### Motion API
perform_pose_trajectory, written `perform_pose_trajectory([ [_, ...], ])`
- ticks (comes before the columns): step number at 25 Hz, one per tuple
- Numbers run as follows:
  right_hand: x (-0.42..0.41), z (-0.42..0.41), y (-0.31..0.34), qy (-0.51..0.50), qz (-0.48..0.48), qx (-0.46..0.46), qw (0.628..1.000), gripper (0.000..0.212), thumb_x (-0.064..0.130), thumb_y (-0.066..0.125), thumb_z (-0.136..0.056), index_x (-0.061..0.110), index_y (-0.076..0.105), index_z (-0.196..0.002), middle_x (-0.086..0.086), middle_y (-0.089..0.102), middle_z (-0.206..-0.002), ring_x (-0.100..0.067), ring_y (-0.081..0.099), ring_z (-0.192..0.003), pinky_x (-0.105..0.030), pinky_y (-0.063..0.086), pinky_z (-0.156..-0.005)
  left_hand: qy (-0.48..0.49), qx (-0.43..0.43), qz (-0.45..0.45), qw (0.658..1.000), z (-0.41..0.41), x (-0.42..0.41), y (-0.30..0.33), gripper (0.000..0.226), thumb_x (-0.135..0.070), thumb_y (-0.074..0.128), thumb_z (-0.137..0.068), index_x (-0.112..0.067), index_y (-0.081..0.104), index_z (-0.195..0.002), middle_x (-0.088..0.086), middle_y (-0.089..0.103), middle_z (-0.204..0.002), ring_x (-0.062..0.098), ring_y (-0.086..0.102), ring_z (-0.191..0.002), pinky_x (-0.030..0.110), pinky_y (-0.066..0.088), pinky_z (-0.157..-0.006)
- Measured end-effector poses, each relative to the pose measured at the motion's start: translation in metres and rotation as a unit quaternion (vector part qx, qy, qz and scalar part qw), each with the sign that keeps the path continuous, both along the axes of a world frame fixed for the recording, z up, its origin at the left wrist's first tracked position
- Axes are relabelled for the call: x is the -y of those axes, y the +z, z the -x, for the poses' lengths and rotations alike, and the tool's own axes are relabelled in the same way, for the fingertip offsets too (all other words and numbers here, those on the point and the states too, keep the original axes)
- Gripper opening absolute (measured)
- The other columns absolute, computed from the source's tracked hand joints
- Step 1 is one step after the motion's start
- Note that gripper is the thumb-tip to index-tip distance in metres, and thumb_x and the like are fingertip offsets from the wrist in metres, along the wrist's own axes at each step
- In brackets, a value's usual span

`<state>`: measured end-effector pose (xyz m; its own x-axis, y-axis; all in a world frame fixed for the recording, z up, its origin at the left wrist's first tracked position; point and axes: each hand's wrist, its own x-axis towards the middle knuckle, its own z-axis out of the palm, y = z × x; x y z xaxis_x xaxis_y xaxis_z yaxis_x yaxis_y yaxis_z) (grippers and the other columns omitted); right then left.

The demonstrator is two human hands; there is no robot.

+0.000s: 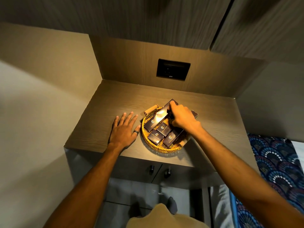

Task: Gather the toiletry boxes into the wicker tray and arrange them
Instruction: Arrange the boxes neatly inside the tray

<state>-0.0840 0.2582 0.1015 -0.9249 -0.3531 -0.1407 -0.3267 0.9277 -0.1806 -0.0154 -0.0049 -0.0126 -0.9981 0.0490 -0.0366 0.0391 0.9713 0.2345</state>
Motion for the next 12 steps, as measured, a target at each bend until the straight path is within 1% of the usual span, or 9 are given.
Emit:
perform_pose_trajectory([
  [2,0.001,-0.002,0.003,-0.004,-0.003,-0.005,1.000,0.057,0.013,0.079,-0.078,0.012,0.044,-0.123,-0.019,0.070,-0.112,-0.041,0.068,-0.100,-0.048,0.054,-0.081,0.002,-0.002,-0.002,1.000,0.000,0.000,0.000,0.064,-0.059,0.022,-0.106,-0.034,0.012,-0.164,-0.002,0.011,-0.173,0.024,0.001,-0.160,0.050,-0.005,-0.126],
  [5,-0.005,-0.002,0.017,-0.035,0.043,0.027,0.998,0.065,0.011,0.084,-0.075,0.015,0.046,-0.127,-0.016,0.068,-0.121,-0.038,0.066,-0.109,-0.047,0.052,-0.086,0.006,0.002,-0.011,1.000,0.000,-0.003,0.002,0.063,-0.058,0.023,-0.106,-0.033,0.013,-0.164,-0.002,0.010,-0.173,0.023,0.001,-0.160,0.050,-0.005,-0.127],
  [6,-0.008,-0.005,0.020,-0.052,0.061,0.024,0.996,0.066,0.012,0.085,-0.076,0.017,0.047,-0.130,-0.014,0.066,-0.125,-0.037,0.064,-0.113,-0.047,0.051,-0.090,0.005,0.004,-0.012,1.000,0.000,-0.003,0.001,0.063,-0.057,0.023,-0.106,-0.033,0.013,-0.164,-0.002,0.009,-0.173,0.023,0.001,-0.160,0.050,-0.004,-0.127],
  [8,-0.014,-0.019,0.019,-0.099,0.095,-0.029,0.990,0.058,0.019,0.078,-0.085,0.018,0.049,-0.135,-0.012,0.061,-0.134,-0.034,0.058,-0.125,-0.048,0.046,-0.102,0.008,0.012,-0.022,1.000,-0.001,-0.002,0.001,0.061,-0.053,0.025,-0.108,-0.033,0.015,-0.164,-0.003,0.009,-0.173,0.022,0.001,-0.160,0.051,-0.004,-0.128],
  [9,-0.014,-0.034,0.012,-0.131,0.115,-0.063,0.983,0.053,0.024,0.071,-0.092,0.018,0.048,-0.139,-0.012,0.057,-0.142,-0.034,0.052,-0.135,-0.048,0.041,-0.110,0.016,0.019,-0.040,0.999,-0.001,-0.001,0.003,0.058,-0.048,0.027,-0.109,-0.031,0.017,-0.163,-0.002,0.011,-0.173,0.022,0.002,-0.160,0.052,-0.002,-0.128],
  [10,-0.015,-0.051,0.003,-0.173,0.136,-0.084,0.972,0.053,0.031,0.064,-0.097,0.017,0.046,-0.144,-0.013,0.048,-0.153,-0.035,0.041,-0.146,-0.050,0.033,-0.118,0.026,0.021,-0.072,0.997,0.004,-0.003,0.007,0.055,-0.041,0.030,-0.110,-0.029,0.020,-0.163,0.000,0.015,-0.173,0.023,0.005,-0.159,0.054,0.000,-0.128],
  [11,-0.011,-0.069,-0.007,-0.209,0.146,-0.086,0.963,0.058,0.039,0.055,-0.101,0.016,0.040,-0.152,-0.015,0.035,-0.164,-0.036,0.026,-0.156,-0.052,0.022,-0.124,0.042,0.018,-0.117,0.992,0.009,-0.006,0.012,0.055,-0.034,0.031,-0.109,-0.026,0.022,-0.162,0.004,0.019,-0.172,0.025,0.009,-0.159,0.055,0.002,-0.128],
  [12,-0.007,-0.086,-0.017,-0.236,0.141,-0.074,0.959,0.067,0.047,0.047,-0.103,0.015,0.030,-0.159,-0.016,0.018,-0.171,-0.036,0.010,-0.161,-0.054,0.009,-0.127,0.048,0.007,-0.163,0.985,0.016,-0.011,0.019,0.056,-0.030,0.032,-0.107,-0.023,0.023,-0.162,0.007,0.022,-0.171,0.027,0.012,-0.159,0.055,0.004,-0.128],
])
